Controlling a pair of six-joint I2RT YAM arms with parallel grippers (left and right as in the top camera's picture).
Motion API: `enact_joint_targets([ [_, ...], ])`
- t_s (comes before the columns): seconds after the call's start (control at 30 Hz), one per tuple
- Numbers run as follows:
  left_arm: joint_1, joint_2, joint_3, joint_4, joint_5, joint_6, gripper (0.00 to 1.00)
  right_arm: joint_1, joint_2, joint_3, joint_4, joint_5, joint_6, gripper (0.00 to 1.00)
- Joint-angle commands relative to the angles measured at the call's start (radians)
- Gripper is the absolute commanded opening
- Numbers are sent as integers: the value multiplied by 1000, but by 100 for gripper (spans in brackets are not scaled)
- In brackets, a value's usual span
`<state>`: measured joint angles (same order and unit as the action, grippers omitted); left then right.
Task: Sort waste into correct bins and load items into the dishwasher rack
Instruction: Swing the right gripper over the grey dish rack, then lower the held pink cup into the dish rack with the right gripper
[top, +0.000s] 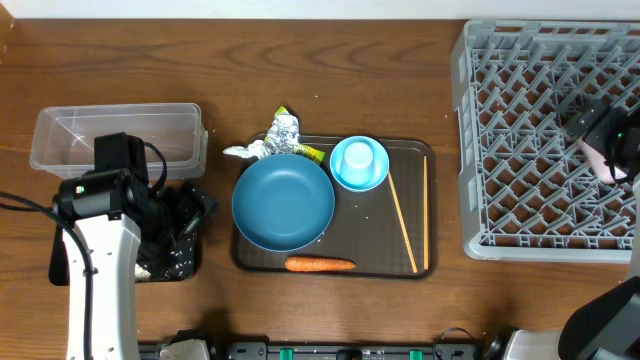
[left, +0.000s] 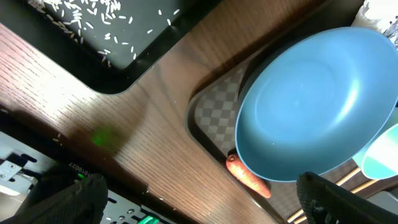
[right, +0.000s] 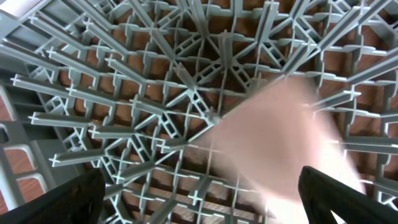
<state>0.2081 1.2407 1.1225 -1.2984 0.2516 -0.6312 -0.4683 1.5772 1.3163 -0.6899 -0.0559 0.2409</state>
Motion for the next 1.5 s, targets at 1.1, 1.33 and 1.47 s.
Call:
enact_joint_targets([
  [1.1, 5, -1, 11, -3, -10, 6, 100, -92, 16, 74, -217, 81, 122, 99],
  [1.33, 5, -1, 11, -3, -10, 6, 100, -70, 96, 71, -204, 132, 103, 99],
  [1.47, 5, -1, 11, -3, -10, 6, 100, -70, 155, 71, -215, 190, 137, 99],
])
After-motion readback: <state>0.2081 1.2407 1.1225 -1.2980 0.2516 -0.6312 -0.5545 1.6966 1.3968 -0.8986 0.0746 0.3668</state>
